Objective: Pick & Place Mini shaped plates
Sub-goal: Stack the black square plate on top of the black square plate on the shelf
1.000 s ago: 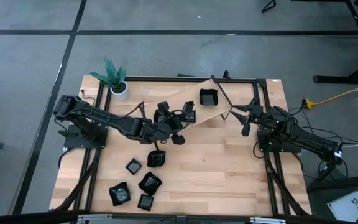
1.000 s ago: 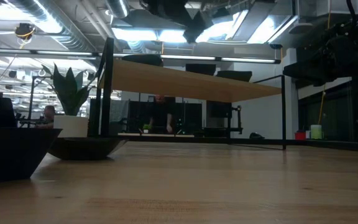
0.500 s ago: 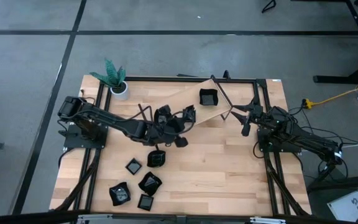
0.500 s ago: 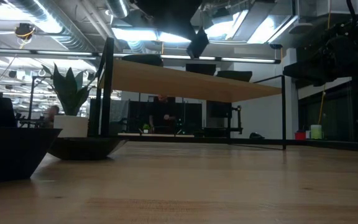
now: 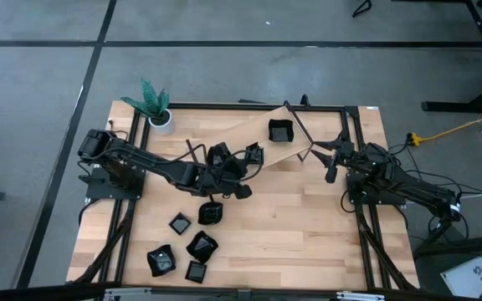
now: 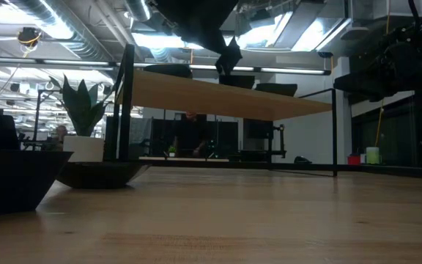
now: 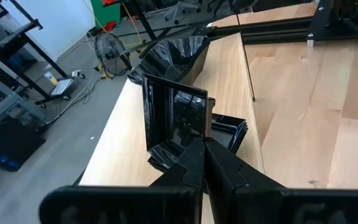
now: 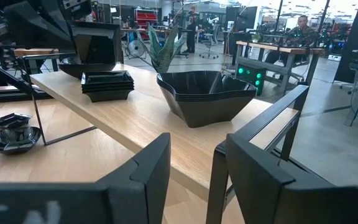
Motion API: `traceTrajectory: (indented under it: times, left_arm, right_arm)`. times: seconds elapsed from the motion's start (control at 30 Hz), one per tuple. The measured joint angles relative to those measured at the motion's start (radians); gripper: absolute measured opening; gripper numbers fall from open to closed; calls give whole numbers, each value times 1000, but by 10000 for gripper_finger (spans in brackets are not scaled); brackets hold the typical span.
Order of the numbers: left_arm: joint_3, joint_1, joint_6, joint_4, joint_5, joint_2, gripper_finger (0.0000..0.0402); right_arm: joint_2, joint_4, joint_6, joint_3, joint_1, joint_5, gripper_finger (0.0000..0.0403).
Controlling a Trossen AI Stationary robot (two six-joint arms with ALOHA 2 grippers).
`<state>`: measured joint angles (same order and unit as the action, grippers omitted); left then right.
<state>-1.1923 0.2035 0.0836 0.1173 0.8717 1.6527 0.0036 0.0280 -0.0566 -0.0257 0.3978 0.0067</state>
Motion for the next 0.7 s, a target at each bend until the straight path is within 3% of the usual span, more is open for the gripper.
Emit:
traceTrajectory:
  times: [0.2,0.37,0.7]
  left_arm:
    - [0,-37,5,0,-6,0,3]
    - [0,-59,37,18,-81,4,3]
    - [0,-62,36,20,-80,8,4]
  right_arm:
    - [0,0,0,0,0,0,154]
    - [0,0,0,0,0,0,154]
    - [0,0,0,0,0,0,154]
